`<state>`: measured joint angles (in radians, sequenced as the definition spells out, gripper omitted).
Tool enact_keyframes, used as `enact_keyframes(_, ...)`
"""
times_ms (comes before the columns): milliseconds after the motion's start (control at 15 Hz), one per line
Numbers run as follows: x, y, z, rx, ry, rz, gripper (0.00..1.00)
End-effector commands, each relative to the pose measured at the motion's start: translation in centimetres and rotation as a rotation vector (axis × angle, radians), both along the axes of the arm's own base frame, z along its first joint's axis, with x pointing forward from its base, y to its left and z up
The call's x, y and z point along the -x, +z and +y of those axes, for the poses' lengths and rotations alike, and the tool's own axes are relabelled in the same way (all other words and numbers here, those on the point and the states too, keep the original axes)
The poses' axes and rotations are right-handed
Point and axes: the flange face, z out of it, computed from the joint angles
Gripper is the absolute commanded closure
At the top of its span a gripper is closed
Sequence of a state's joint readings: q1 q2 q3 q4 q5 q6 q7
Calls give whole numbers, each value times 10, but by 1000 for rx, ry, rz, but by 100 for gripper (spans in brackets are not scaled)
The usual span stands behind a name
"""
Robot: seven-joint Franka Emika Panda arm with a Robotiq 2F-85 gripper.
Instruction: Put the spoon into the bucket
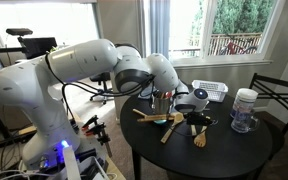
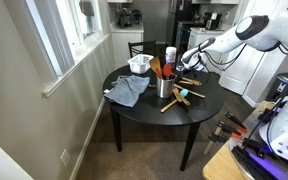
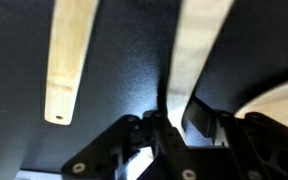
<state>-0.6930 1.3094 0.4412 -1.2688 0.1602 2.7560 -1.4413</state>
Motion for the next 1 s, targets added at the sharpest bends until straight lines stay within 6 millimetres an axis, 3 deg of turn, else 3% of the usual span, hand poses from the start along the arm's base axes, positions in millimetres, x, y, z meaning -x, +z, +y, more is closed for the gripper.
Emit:
enact_keyframes(0, 3, -2, 2, -31, -17, 12, 89)
enact_keyframes(333, 3, 11, 3, -39, -17, -20, 86)
enact_keyframes(533, 4, 37, 10, -33, -32, -101, 87)
enact_keyframes(667, 4, 55, 16, -29, -45, -159, 95)
enact_keyframes(800, 4, 71, 22, -30, -54, -201, 97)
enact_keyframes(933, 5, 78, 25, -30, -64, -206, 70)
